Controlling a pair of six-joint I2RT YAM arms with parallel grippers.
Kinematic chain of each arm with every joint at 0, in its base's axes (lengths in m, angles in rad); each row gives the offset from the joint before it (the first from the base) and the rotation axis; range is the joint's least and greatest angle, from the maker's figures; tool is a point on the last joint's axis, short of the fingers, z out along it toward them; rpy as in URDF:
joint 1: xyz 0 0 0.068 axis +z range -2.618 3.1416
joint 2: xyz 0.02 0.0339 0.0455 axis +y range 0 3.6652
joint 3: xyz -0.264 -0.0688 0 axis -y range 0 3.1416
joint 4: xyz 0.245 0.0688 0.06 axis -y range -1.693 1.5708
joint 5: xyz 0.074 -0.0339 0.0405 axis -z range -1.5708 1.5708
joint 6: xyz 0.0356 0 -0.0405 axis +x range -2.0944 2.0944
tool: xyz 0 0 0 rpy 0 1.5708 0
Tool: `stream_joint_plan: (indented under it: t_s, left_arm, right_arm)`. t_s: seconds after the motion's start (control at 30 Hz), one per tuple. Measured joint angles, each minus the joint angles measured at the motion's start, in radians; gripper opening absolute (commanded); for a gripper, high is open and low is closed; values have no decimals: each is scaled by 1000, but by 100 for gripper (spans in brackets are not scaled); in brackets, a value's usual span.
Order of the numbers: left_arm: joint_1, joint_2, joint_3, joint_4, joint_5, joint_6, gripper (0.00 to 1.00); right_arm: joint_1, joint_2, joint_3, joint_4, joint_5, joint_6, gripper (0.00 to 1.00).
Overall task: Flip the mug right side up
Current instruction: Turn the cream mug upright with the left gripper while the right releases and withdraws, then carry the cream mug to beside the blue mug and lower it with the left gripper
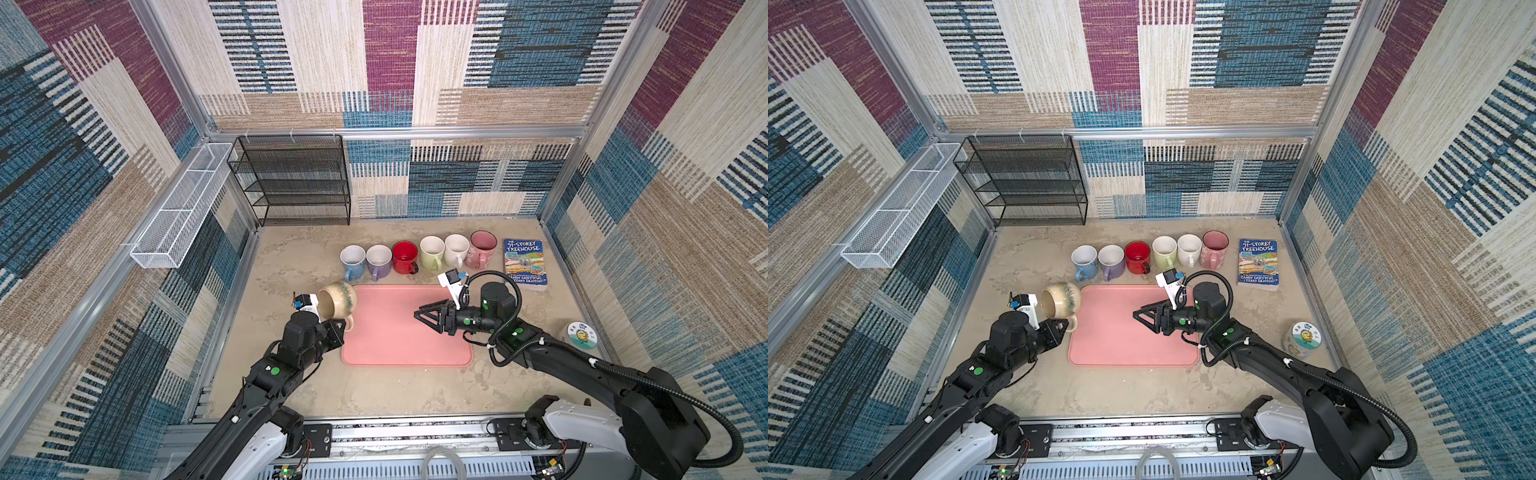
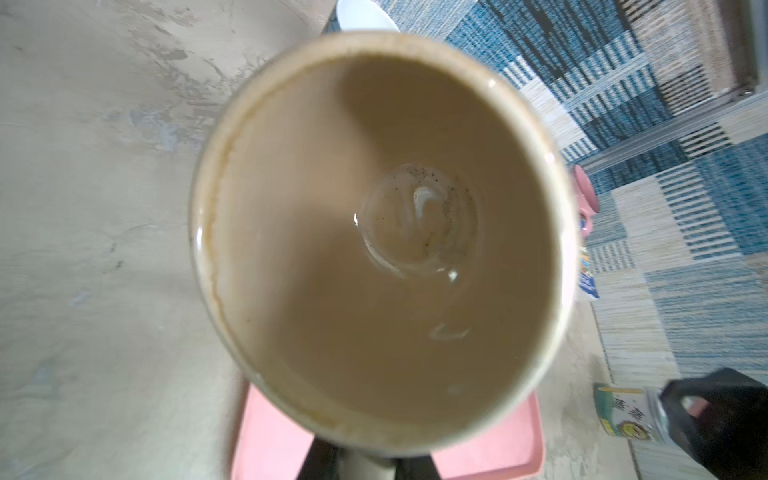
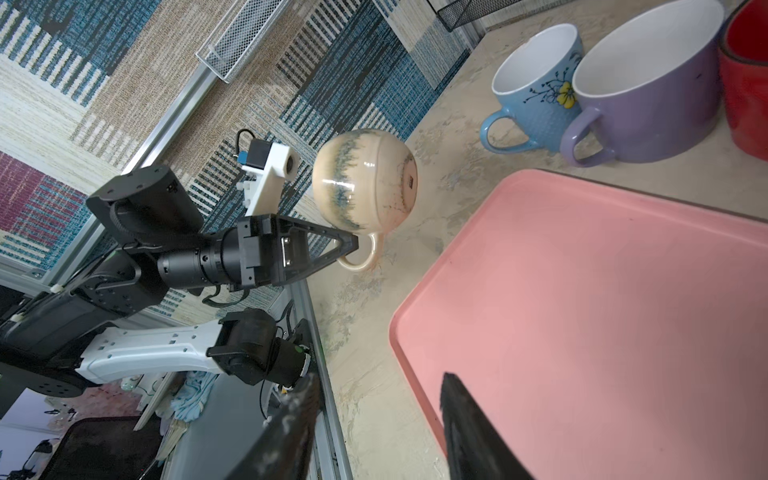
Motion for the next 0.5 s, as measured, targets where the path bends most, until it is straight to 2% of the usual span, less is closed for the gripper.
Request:
stream_joint_plan:
  t_s: [0.5]
  left_arm:
    - [131,262,180,-91,-69,123,0]
  right_arm:
    - [0,-113,-92,-16,23,-55,51]
